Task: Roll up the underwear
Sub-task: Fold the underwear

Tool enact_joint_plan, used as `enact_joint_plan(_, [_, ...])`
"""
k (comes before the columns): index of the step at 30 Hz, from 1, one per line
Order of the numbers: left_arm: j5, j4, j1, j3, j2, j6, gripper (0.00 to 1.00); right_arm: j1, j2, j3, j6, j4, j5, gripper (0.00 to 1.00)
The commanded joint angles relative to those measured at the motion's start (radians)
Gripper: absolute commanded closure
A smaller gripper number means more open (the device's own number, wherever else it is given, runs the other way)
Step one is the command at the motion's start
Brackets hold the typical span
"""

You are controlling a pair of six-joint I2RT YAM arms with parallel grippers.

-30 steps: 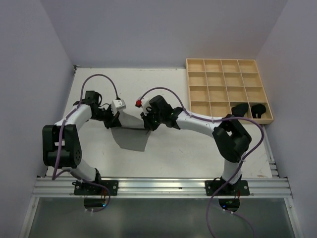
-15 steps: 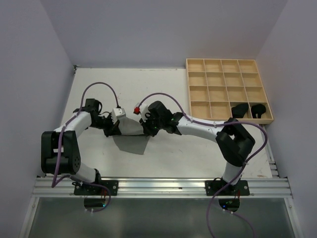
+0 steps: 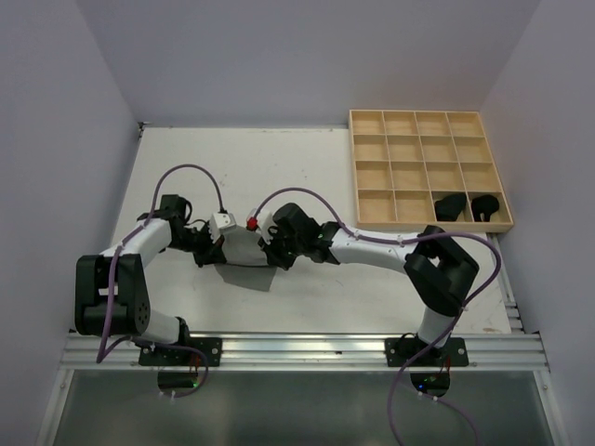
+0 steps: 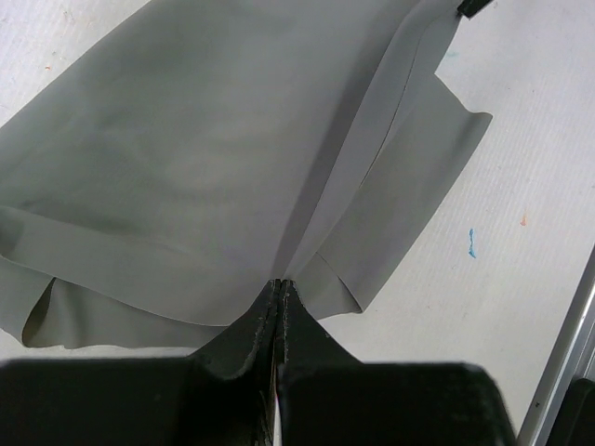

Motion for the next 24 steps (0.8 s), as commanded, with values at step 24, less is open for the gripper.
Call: enact_joint_plan(24, [0.017,-0.147,0.021,-0.027,-0.047,0.218,0.97,0.109,0.008,-0.031,-0.087,-0.023,-0.097,0.95])
